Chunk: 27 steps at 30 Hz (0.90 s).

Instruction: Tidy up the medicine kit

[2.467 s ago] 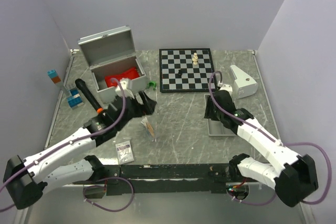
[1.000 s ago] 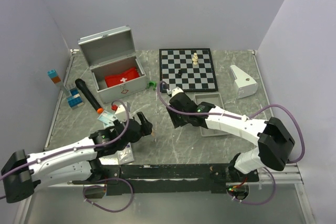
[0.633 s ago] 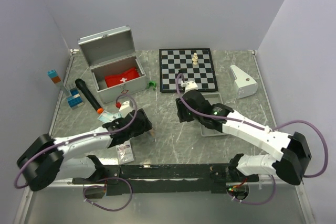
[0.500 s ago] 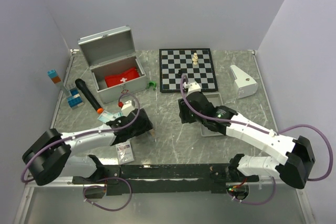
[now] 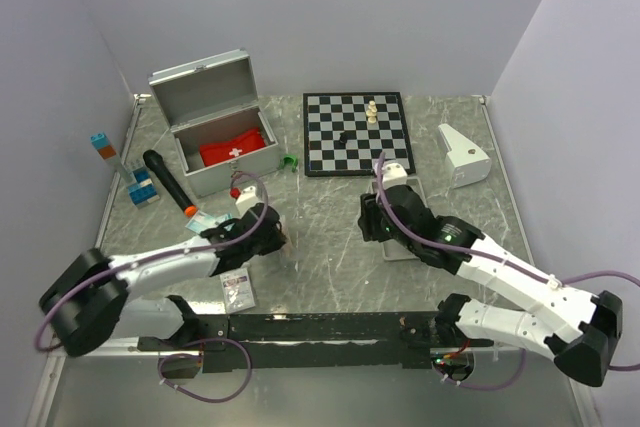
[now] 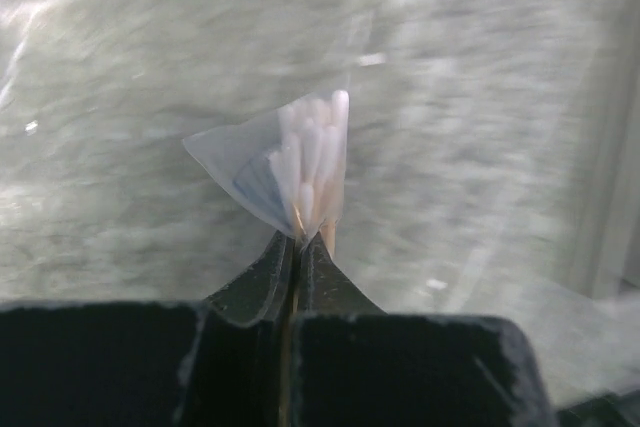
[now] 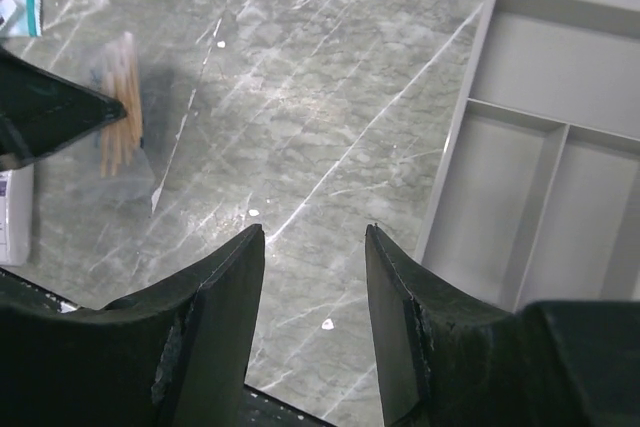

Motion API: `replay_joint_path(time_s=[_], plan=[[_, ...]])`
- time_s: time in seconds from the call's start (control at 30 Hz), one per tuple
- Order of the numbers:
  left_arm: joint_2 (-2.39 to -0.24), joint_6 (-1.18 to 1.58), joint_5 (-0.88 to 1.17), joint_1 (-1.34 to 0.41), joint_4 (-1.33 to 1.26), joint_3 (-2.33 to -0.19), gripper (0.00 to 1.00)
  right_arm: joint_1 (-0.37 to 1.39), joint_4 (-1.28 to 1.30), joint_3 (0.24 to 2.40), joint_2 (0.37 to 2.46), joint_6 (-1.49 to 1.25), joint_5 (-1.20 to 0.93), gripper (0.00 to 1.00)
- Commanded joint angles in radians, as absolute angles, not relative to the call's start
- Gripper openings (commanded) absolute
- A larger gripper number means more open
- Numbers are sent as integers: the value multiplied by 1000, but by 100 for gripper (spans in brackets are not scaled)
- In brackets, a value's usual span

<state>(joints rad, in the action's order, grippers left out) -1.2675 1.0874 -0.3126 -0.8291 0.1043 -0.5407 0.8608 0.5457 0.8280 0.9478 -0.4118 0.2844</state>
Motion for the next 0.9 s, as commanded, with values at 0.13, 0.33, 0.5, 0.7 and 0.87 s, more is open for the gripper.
replay_joint_path(time_s=[0.13,0.33,0.5,0.7,0.87], plan=[[-1193,965,-195,-893,-173,-671,5,853,623,861,812,-439,394,52],[-1578,858,-9,-954,-293,-983,3,848,663,850,743,-451,433,52],[-1827,867,132,-968,-316,-1195,3,848,709,845,697,-468,451,52],[-2000,867,95,-1003,-246,-1344,2,845,727,839,658,-459,469,52],[-2052,906,35,-1006,-192,-1374,5,845,726,830,653,-443,479,53]])
